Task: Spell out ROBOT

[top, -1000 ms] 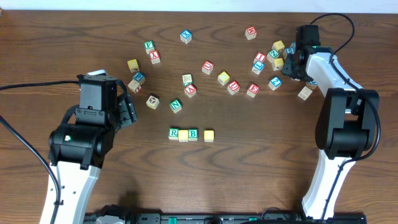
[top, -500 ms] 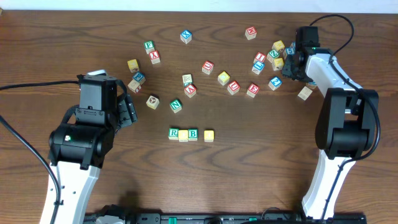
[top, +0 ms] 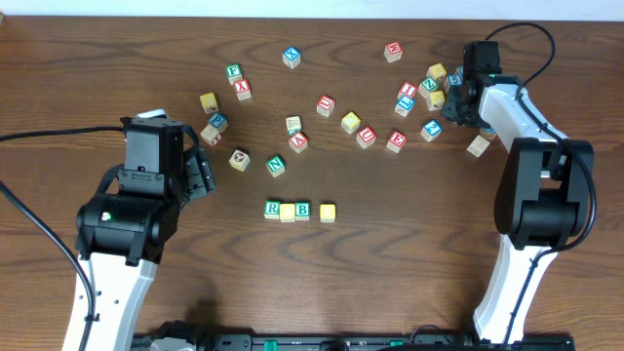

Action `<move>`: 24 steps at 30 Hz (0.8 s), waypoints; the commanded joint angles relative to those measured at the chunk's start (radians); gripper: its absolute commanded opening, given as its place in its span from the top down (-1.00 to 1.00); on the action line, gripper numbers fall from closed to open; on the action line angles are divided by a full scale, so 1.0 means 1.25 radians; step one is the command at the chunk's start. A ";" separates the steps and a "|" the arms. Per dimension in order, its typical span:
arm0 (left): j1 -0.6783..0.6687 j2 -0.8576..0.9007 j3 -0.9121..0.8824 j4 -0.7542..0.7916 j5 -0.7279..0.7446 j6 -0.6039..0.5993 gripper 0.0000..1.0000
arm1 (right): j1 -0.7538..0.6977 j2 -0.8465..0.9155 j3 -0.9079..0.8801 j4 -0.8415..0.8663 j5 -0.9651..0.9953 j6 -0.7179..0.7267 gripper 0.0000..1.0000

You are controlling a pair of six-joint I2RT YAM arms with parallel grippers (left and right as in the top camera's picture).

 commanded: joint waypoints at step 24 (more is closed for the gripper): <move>0.003 -0.002 0.016 -0.001 -0.016 0.014 -0.64 | 0.055 -0.371 0.013 -0.198 -0.021 -0.015 0.65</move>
